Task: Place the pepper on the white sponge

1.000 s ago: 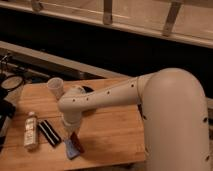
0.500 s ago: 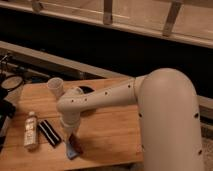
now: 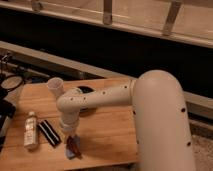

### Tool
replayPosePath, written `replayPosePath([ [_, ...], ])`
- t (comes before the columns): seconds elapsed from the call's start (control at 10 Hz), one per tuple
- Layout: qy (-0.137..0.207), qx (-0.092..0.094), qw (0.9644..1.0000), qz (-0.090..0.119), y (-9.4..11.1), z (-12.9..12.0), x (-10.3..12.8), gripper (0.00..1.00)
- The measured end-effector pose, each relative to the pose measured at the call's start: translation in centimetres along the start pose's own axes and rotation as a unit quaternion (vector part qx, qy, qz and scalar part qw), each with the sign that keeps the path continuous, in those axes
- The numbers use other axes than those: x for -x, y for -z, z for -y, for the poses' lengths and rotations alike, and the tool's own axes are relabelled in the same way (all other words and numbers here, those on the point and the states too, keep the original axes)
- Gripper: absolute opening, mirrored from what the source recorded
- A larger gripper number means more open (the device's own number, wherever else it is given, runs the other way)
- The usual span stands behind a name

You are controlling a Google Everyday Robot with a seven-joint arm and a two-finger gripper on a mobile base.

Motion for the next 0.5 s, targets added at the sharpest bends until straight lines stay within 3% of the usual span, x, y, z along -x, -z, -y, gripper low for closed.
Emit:
replayPosePath([
  [0.3, 0.001, 0.001, 1.0000, 0.000, 0.29, 0.23, -0.68, 0.26],
  [0.4, 0.004, 0.001, 1.0000, -0.001, 0.07, -0.07, -0.47, 0.30],
  [0.5, 0.004, 0.000, 1.0000, -0.001, 0.14, -0.01, -0.56, 0.42],
])
